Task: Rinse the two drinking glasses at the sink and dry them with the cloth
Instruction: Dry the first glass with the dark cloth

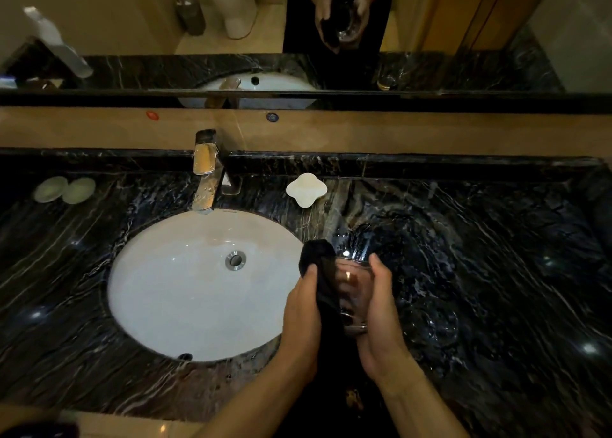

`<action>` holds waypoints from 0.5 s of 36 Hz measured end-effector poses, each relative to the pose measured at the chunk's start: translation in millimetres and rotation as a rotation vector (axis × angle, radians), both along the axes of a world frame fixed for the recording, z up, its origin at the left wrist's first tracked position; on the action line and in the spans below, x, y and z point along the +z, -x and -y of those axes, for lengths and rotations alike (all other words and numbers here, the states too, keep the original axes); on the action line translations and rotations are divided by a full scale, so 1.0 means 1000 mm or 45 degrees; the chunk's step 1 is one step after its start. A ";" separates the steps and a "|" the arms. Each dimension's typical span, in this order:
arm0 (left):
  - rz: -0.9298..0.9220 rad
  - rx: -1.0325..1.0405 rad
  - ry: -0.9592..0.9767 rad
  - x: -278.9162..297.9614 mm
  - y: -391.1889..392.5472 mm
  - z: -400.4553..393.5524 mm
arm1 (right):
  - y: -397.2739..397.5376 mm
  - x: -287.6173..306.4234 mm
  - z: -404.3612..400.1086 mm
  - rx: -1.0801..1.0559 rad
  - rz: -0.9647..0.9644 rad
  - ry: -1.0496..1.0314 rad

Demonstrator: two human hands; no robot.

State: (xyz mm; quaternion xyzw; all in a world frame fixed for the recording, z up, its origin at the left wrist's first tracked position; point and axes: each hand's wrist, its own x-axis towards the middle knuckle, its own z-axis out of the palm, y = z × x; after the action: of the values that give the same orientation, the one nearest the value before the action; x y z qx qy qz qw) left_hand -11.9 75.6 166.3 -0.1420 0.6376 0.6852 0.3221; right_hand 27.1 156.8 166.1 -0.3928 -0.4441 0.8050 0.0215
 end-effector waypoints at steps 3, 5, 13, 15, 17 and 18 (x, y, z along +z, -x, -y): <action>0.106 -0.021 0.062 0.000 0.013 0.000 | 0.003 -0.003 -0.002 0.007 0.078 -0.141; 0.018 -0.012 0.182 -0.002 0.019 0.002 | 0.001 -0.004 -0.001 -0.009 0.037 -0.248; -0.808 -0.279 0.431 0.001 0.002 0.004 | 0.002 0.002 0.001 -0.123 -0.101 0.192; -1.023 -0.345 0.443 -0.005 -0.007 0.009 | 0.003 0.001 -0.004 -0.116 -0.118 0.323; -1.106 -0.328 0.438 -0.008 -0.011 0.012 | 0.002 0.000 -0.010 -0.067 -0.146 0.300; -1.061 -0.282 0.409 -0.007 -0.013 0.013 | 0.002 0.000 -0.012 -0.062 -0.172 0.275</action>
State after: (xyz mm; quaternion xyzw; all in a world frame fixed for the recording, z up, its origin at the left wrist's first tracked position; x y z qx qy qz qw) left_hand 1.1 62.9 159.6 0.1667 0.8223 0.5377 0.0835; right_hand 25.3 169.2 165.7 -0.3485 -0.3429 0.8719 0.0283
